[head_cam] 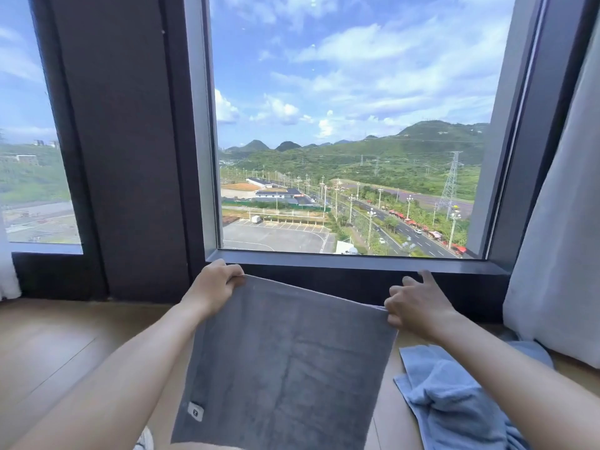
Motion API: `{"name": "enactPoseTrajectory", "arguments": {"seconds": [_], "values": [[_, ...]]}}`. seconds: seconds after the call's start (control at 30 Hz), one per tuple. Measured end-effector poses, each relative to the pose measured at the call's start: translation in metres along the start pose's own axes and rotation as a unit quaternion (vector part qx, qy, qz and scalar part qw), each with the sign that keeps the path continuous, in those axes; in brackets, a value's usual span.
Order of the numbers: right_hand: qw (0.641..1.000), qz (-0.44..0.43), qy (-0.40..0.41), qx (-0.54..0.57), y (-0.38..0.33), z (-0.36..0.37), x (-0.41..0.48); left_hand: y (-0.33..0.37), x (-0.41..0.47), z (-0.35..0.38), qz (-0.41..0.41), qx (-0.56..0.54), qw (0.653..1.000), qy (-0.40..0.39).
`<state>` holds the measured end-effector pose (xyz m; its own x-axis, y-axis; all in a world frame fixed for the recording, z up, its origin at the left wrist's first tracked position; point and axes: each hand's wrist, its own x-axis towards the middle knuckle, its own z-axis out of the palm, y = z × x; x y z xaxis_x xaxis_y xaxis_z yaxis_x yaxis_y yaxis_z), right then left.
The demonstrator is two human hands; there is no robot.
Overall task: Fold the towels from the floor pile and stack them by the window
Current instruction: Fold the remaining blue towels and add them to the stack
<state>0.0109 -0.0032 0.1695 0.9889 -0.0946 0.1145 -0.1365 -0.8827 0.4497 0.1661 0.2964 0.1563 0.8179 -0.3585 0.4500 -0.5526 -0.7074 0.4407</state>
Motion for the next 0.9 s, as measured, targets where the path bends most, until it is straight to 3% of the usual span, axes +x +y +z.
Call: {"name": "enactPoseTrajectory", "arguments": {"seconds": [0.1,0.2,0.4,0.53,0.67,0.8,0.9], "values": [[0.990,0.130,0.045,0.016,0.007,-0.014,0.006,0.006,0.002,0.003,-0.018,-0.002,1.000,-0.008],[0.978,0.196,0.064,0.009,0.013,-0.018,0.013,0.011,0.007,0.004,-0.033,0.027,0.999,-0.027],[0.974,0.222,0.047,0.021,0.015,-0.017,0.019,0.003,0.002,0.005,-0.086,0.039,0.993,-0.073],[0.950,0.247,0.085,0.170,0.023,-0.007,0.029,0.003,0.003,0.001,-0.098,0.017,0.992,-0.074],[0.900,0.249,0.118,0.339,0.029,-0.005,0.031,0.004,0.005,-0.006,-0.095,0.009,0.995,-0.011],[0.884,0.240,0.157,0.370,0.030,-0.010,0.032,0.010,0.012,-0.017,-0.102,-0.021,0.991,0.088],[0.877,0.238,0.176,0.379,0.029,-0.015,0.035,0.009,0.016,-0.021,-0.108,-0.020,0.988,0.110]]}}
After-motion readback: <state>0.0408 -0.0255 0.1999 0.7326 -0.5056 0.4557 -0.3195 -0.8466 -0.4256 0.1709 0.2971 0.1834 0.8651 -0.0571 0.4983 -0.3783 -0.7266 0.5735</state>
